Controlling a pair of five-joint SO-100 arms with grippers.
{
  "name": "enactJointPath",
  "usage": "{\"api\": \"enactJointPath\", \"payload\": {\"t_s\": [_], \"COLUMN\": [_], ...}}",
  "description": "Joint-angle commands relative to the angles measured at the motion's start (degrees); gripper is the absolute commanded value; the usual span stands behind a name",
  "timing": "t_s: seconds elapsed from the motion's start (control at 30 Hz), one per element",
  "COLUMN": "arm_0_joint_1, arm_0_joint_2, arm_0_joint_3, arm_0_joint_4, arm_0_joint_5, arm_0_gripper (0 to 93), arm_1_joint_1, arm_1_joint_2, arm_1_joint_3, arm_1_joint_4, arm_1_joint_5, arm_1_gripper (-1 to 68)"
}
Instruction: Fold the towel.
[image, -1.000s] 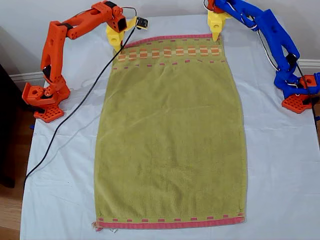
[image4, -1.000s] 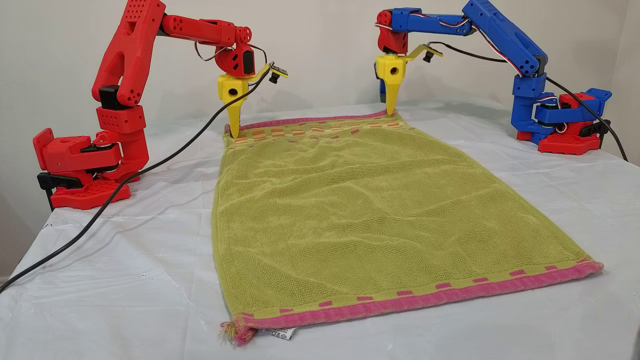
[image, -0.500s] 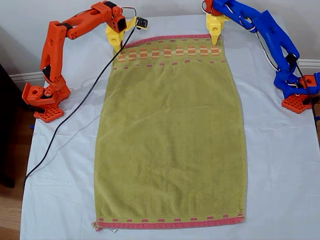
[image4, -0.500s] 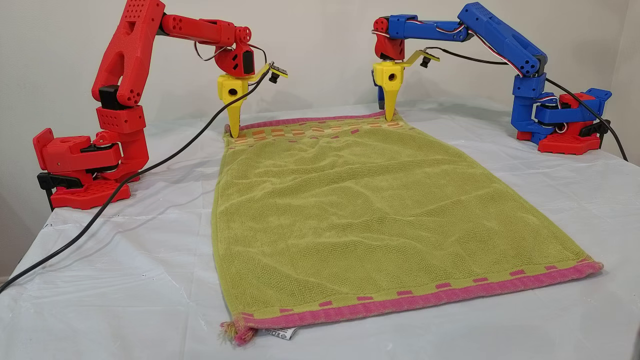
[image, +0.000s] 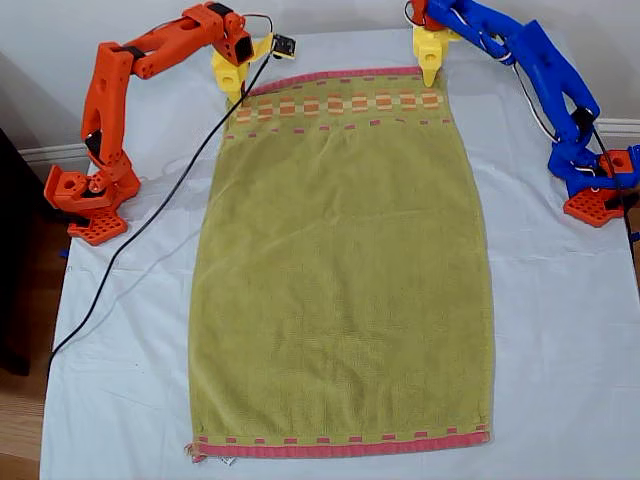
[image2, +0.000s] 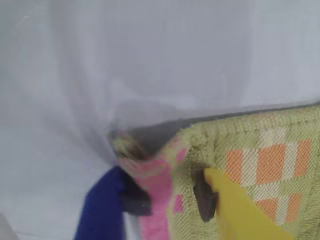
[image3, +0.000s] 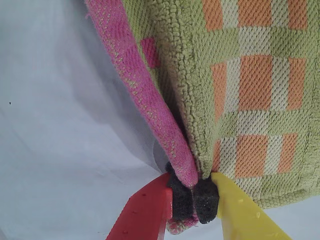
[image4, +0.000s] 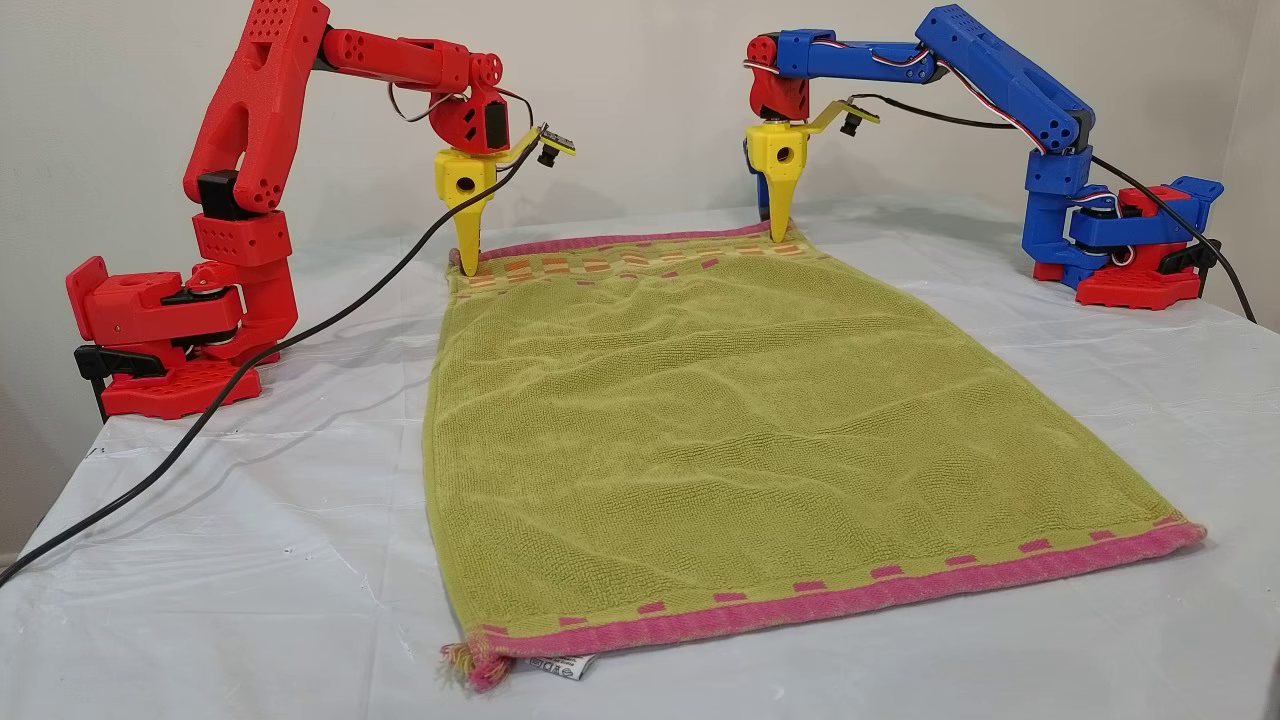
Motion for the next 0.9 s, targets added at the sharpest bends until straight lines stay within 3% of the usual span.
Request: {"api": "enactJointPath", "payload": {"t_s": [0.0,0.4,0.87], "arm_0_joint_1": [0.18,0.09,3.78], "arm_0_joint_2": [2.11,5.98,25.58], "arm_0_joint_3": [0.44,4.57,16.52], "arm_0_joint_4": [-0.53,-1.32,3.25], "arm_0_joint_5": [-0.88,0.09,3.96], "arm_0_gripper": [0.2,0.2,0.2], "arm_1_joint_1": [0.18,-3.08,-8.88], "arm_1_joint_2": [3.16,2.37,32.17], "arm_1_joint_3": [-0.18,-5.1,15.38], "arm_1_joint_4": [0.7,0.7,0.7], "arm_1_joint_5": [0.0,-1.93,1.76], "arm_1_gripper": [0.8,0.2,0.1]}}
